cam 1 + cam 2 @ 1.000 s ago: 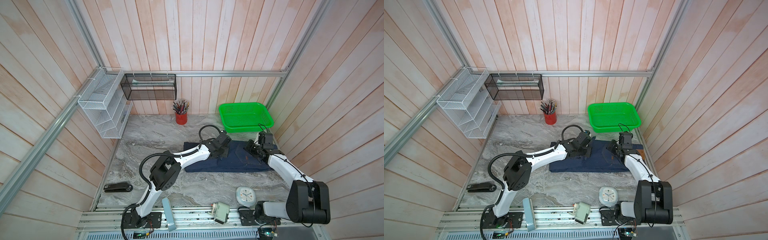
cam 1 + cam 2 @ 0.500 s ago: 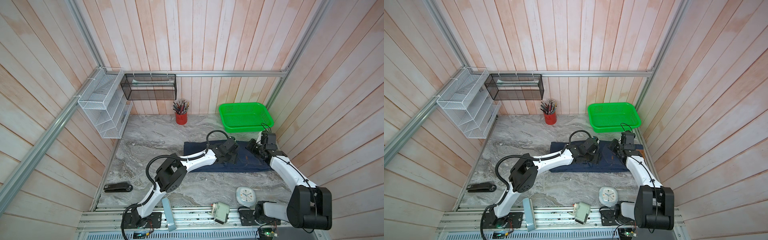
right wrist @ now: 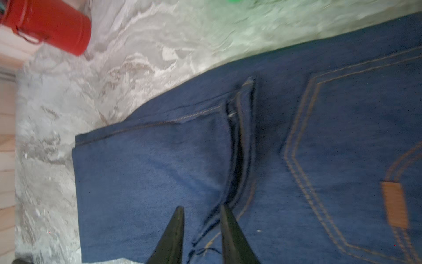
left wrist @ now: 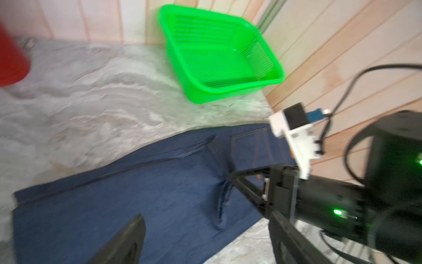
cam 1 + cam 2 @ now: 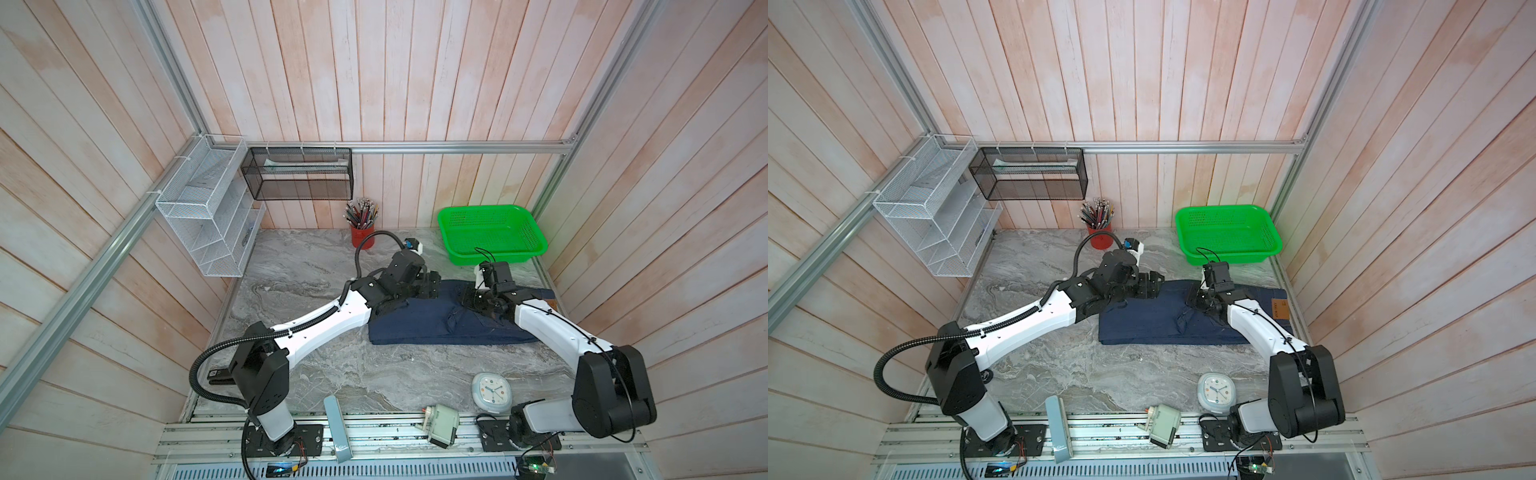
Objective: Fold and stack the trousers
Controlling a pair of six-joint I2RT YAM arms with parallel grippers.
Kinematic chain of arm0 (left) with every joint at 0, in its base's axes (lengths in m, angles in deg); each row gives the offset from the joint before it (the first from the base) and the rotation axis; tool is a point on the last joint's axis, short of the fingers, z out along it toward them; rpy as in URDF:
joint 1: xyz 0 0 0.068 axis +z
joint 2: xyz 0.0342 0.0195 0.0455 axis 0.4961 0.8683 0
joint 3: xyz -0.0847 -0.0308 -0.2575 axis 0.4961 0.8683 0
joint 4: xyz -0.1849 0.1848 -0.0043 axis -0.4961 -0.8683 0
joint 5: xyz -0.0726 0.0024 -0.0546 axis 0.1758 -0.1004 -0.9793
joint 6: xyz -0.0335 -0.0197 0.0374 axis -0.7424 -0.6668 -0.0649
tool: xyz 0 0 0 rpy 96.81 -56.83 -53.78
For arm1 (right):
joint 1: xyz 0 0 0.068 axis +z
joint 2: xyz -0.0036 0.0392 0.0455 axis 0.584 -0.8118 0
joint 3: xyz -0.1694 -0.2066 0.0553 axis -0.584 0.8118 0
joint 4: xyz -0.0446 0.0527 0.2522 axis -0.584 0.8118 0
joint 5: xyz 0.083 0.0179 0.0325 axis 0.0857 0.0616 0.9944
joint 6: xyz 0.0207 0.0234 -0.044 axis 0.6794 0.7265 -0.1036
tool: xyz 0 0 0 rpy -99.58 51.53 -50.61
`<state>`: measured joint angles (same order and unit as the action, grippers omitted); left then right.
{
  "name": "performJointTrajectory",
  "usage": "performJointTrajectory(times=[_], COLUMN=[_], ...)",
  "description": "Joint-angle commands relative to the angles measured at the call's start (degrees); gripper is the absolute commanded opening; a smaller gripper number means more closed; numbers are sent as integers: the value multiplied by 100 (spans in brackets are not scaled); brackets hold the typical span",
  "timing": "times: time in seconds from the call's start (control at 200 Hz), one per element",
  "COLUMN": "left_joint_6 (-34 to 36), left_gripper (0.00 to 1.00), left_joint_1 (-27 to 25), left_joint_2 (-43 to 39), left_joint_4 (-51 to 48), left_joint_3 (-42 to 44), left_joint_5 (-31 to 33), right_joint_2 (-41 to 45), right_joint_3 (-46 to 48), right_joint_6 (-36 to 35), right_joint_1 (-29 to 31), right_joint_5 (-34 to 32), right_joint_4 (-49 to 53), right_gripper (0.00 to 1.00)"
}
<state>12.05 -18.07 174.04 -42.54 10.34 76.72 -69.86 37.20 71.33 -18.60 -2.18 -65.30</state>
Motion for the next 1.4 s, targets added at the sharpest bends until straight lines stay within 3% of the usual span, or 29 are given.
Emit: performJointTrajectory(times=[0.0, 0.16, 0.315, 0.66, 0.825, 1.005, 1.225, 1.395], left_joint_6=[-230, -358, -386, -297, -288, -371, -385, -293], left_gripper=[87, 86, 86, 86, 86, 87, 88, 88], left_joint_1=[111, 357, 479, 657, 779, 1028, 1451, 1690], left_joint_2=[-189, -402, -466, -520, -504, -547, -573, -600], left_joint_4=[74, 189, 199, 162, 127, 149, 351, 388], left_joint_3=[645, 1128, 1274, 1485, 1586, 1833, 2260, 2398], left_joint_5=[60, -80, -180, -284, -466, -808, -1450, -1733], right_joint_2=[-257, -1049, -1531, -466, -278, -444, -1069, -1331], right_joint_3=[-365, -599, -653, 390, 288, -359, -708, -796], right_joint_6=[-96, 35, 41, -357, -517, -693, -1065, -1358], right_joint_1=[484, 625, 422, -564, -763, -772, -928, -939], right_joint_5=[-328, 210, 307, -513, -402, -290, 402, 554], right_joint_4=[253, 47, 37, 595, 643, 523, -110, -463], right_gripper=[26, 24, 24, 25, 28, 35, 54, 67])
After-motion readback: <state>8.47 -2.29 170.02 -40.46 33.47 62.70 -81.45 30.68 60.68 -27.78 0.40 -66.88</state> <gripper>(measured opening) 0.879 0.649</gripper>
